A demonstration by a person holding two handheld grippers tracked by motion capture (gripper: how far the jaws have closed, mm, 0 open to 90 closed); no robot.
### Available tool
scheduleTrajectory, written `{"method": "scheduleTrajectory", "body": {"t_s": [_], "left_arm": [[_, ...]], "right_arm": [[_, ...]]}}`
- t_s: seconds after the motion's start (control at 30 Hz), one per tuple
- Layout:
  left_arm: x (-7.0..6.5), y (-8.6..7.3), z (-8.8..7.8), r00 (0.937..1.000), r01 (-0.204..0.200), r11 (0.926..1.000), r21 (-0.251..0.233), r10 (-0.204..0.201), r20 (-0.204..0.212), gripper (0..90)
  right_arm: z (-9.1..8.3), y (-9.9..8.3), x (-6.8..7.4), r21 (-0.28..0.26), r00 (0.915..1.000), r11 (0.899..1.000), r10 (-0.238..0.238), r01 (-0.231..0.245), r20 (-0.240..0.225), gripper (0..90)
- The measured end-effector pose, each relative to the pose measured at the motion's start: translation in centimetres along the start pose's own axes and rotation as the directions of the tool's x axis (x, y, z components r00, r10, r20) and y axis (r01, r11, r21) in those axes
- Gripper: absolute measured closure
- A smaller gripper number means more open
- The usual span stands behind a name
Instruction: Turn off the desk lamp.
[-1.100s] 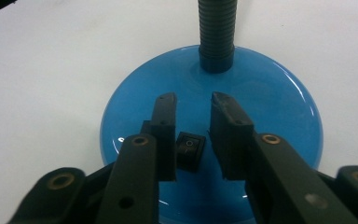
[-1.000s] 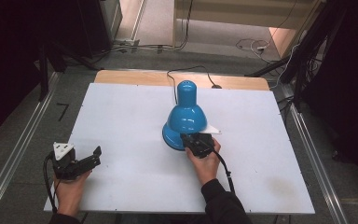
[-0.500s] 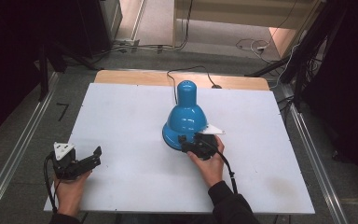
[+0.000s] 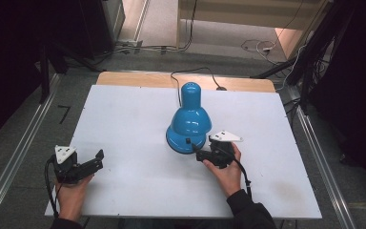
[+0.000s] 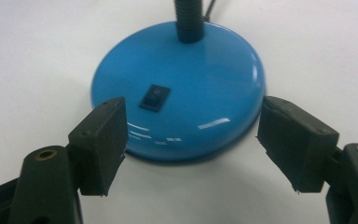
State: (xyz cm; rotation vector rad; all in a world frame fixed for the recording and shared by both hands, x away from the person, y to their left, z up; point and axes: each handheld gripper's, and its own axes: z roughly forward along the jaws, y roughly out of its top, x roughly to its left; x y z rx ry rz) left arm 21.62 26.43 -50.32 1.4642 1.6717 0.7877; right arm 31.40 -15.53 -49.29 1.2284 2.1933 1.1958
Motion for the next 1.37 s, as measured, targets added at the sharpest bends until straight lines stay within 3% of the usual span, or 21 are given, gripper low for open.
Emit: {"method": "scheduleTrajectory", "body": {"t_s": [0.53, 0.83, 1.0, 1.17, 1.3, 1.37], "left_arm": [[-0.1, 0.0, 0.0, 1.0, -0.006, 1.0, 0.002, 0.006, -0.003, 5.8], [-0.1, 0.0, 0.0, 1.0, -0.006, 1.0, 0.0, 0.006, -0.003, 5.8], [-0.2, 0.0, 0.0, 1.0, -0.007, 1.0, 0.003, 0.007, -0.003, 5.8], [-0.2, 0.0, 0.0, 0.9999, -0.013, 0.9999, 0.005, 0.013, -0.005, 5.8], [-0.3, 0.0, 0.1, 0.9999, -0.013, 0.9999, 0.006, 0.013, -0.004, 5.8], [-0.4, 0.1, 0.0, 0.9999, -0.016, 0.9999, 0.006, 0.016, -0.004, 5.8]], "right_arm": [[-5.3, -2.9, -5.1, -0.01, 0.9966, 0.999, 0.035, -0.034, 0.075, 20.3], [-9.0, -4.9, -8.9, -0.024, 0.9817, 0.997, 0.076, -0.073, 0.174, 19.3], [-11.2, -6.5, -11.2, -0.03, 0.965, 0.993, 0.114, -0.11, 0.236, 19.1], [-13.5, -8.1, -13.5, -0.049, 0.9406, 0.986, 0.166, -0.159, 0.296, 18.5], [-14.4, -9.2, -15.2, -0.045, 0.9147, 0.98, 0.197, -0.193, 0.353, 15.7], [-14.4, -9.8, -16.0, -0.03, 0.8965, 0.975, 0.212, -0.218, 0.389, 15.2]]}}
